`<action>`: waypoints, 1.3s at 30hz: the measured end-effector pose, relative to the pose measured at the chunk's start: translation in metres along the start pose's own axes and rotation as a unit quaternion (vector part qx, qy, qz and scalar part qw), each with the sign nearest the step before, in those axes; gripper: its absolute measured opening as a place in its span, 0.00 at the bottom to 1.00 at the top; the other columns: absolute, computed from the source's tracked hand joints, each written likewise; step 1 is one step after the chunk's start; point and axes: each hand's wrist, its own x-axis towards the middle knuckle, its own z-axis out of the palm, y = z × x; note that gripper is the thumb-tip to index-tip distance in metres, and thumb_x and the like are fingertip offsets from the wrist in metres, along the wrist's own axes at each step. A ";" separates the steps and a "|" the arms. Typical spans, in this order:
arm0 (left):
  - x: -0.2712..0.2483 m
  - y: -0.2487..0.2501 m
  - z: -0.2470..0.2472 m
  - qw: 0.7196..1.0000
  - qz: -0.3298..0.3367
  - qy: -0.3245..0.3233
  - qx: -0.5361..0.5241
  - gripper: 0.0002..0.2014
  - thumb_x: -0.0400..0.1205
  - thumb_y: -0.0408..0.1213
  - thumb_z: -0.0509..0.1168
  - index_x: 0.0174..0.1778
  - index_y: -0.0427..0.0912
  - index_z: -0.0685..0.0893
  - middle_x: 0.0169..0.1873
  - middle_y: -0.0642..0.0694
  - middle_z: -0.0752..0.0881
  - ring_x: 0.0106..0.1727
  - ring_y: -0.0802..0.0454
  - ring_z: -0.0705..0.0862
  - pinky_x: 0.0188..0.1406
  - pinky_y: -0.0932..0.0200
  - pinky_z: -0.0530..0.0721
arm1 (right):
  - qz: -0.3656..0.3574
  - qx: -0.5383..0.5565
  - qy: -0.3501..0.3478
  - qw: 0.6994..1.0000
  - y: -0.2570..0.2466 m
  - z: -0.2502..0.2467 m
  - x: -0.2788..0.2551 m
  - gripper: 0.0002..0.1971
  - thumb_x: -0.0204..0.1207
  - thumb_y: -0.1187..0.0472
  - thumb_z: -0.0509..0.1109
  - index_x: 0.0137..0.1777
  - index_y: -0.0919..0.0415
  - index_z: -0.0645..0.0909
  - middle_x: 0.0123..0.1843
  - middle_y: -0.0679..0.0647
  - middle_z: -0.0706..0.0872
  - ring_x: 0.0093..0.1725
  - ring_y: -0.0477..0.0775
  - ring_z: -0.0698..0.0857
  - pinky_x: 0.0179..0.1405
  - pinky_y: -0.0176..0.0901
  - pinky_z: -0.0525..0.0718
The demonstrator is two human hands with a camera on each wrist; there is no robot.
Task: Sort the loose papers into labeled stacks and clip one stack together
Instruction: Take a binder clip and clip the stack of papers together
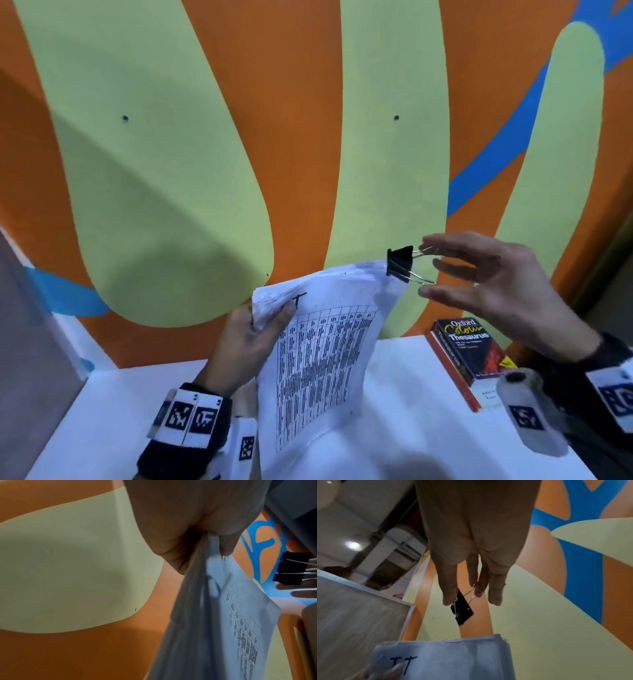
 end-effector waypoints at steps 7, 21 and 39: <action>-0.003 0.003 -0.002 0.997 0.062 -0.034 0.029 0.16 0.80 0.47 0.64 0.30 0.42 0.78 0.21 0.48 0.71 0.23 0.56 0.68 0.21 0.63 0.66 | -0.166 -0.274 -0.132 0.938 -0.035 0.029 0.024 0.20 0.66 0.57 0.81 0.58 0.56 0.87 0.50 0.49 0.86 0.46 0.45 0.85 0.46 0.27 0.79; 0.000 0.005 0.000 0.988 0.121 -0.081 0.052 0.27 0.80 0.53 0.62 0.44 0.25 0.81 0.23 0.56 0.69 0.25 0.59 0.65 0.23 0.50 0.67 | -0.197 -0.282 -0.248 0.906 -0.054 0.053 0.048 0.13 0.67 0.68 0.80 0.51 0.60 0.89 0.41 0.54 0.87 0.36 0.52 0.83 0.35 0.33 0.76; 0.006 0.004 -0.003 0.981 0.123 -0.130 0.068 0.20 0.81 0.58 0.60 0.59 0.49 0.84 0.38 0.37 0.87 0.36 0.38 0.83 0.35 0.38 0.81 | -0.151 -0.394 -0.285 0.861 -0.069 0.054 0.052 0.11 0.69 0.69 0.76 0.50 0.57 0.89 0.43 0.50 0.87 0.35 0.44 0.77 0.34 0.32 0.73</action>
